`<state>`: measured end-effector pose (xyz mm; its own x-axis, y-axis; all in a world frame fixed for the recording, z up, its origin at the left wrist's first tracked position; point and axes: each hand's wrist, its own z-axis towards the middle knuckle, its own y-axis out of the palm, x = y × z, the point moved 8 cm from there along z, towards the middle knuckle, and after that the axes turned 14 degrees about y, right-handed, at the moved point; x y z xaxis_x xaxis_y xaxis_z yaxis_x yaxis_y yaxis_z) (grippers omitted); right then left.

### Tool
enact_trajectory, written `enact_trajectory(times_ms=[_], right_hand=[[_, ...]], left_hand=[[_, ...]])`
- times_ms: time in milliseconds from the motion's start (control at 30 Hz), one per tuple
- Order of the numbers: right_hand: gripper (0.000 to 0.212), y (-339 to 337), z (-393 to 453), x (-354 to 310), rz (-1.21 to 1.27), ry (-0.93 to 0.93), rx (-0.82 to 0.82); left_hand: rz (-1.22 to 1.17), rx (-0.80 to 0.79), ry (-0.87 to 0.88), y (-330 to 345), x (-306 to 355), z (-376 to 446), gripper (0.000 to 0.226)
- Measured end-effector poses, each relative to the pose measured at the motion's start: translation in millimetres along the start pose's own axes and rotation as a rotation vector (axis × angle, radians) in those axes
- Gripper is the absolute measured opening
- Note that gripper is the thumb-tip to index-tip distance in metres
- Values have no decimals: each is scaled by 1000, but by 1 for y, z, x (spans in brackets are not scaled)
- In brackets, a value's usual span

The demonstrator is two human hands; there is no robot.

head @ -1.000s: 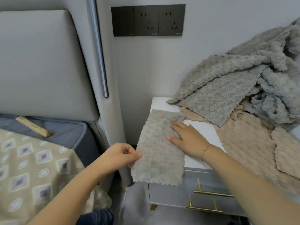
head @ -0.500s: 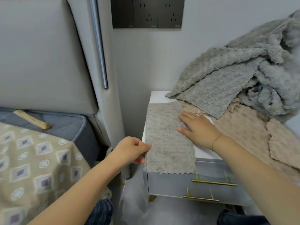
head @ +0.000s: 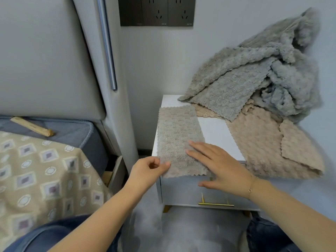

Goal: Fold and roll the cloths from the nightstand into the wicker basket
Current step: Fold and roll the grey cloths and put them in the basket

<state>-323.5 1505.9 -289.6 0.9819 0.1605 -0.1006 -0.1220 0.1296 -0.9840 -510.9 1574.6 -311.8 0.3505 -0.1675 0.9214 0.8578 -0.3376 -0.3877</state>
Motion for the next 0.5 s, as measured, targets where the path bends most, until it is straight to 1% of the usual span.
enact_trajectory(times_ms=[33,100,233,267,333,400,433,467,500], right_hand=[[94,3,-1,3,-17,9,5],[94,3,-3,7,-21,14,66],[85,3,-1,11,51,-16,157],[79,3,-1,11,54,-25,185],[60,-1,-2,9,54,-52,253],[49,-6,-2,4,66,-79,312],[46,-8,-3,2,87,-97,333],[43,-10,-3,1,109,-114,348],[41,-12,-3,0,125,-127,357]], left_hand=[[-28,9,-6,0,0,0,30],[-86,19,-32,-2,0,2,30],[-164,4,-116,-6,-8,0,31],[-165,3,-122,-5,-10,0,30],[-174,0,-120,-4,-11,-1,25],[-199,10,-113,-1,-12,-3,20],[-151,30,-67,-3,-9,-2,19],[-3,61,22,-9,-3,-2,19],[208,97,153,-16,7,-3,21]])
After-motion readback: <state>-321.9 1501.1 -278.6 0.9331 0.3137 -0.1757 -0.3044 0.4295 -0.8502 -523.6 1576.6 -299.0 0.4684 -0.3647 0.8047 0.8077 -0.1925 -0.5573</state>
